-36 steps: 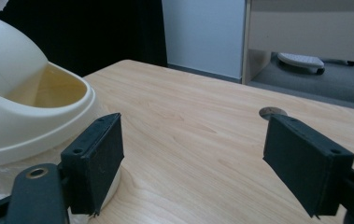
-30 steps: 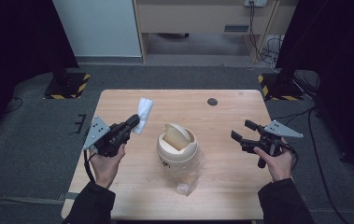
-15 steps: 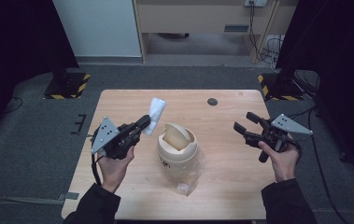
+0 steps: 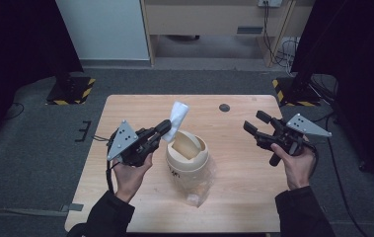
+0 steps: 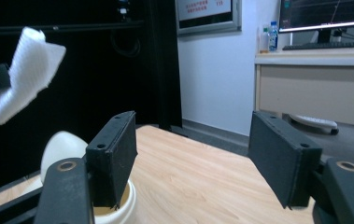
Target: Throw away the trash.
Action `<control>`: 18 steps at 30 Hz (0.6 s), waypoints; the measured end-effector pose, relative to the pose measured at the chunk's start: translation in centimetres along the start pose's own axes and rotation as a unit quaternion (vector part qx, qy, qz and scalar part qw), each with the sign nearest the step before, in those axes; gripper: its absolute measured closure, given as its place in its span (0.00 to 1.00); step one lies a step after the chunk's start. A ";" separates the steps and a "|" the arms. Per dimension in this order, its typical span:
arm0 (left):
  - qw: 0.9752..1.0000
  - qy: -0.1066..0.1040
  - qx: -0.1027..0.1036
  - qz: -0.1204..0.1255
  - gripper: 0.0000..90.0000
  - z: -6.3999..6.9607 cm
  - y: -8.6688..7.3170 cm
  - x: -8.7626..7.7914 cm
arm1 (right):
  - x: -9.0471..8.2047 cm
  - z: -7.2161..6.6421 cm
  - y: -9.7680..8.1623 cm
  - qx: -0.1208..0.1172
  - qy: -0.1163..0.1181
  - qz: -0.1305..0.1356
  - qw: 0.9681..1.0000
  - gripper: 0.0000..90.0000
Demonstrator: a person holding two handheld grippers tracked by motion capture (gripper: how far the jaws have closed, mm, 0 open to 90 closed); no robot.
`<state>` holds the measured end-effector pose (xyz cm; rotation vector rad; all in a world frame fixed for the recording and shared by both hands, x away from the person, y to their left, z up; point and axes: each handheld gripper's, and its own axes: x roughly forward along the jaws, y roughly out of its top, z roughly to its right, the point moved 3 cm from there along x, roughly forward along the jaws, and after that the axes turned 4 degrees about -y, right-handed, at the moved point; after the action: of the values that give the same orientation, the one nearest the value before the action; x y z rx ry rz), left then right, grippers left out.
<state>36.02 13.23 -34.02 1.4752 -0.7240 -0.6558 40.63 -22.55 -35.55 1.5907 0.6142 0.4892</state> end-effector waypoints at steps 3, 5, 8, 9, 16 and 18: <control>1.000 -0.009 0.001 -0.001 0.98 0.6 -0.1 0.6 | 0.2 -0.7 0.4 0.004 0.015 0.004 1.000 0.39; 1.000 -0.017 0.006 -0.004 0.98 1.3 -0.3 1.2 | 0.4 -1.3 0.5 -0.003 0.025 -0.003 1.000 0.40; 1.000 -0.025 0.006 -0.004 0.98 1.7 -0.3 1.7 | 0.5 -1.7 0.7 -0.002 0.033 0.000 0.999 0.41; 0.999 -0.032 0.004 -0.003 0.98 2.1 -0.4 2.1 | 0.6 -2.0 1.0 0.009 0.048 0.008 0.999 0.43; 0.999 -0.046 0.004 -0.005 0.98 3.2 -0.6 3.4 | 0.8 -3.0 1.7 0.021 0.075 0.016 0.997 0.47; 0.999 -0.051 0.006 -0.006 0.98 3.6 -0.7 3.8 | 0.9 -3.3 1.9 0.027 0.085 0.018 0.996 0.47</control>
<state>35.75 8.01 -34.75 1.4665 -0.7990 -0.7402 39.37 -19.57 -33.37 1.6246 0.7326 0.6438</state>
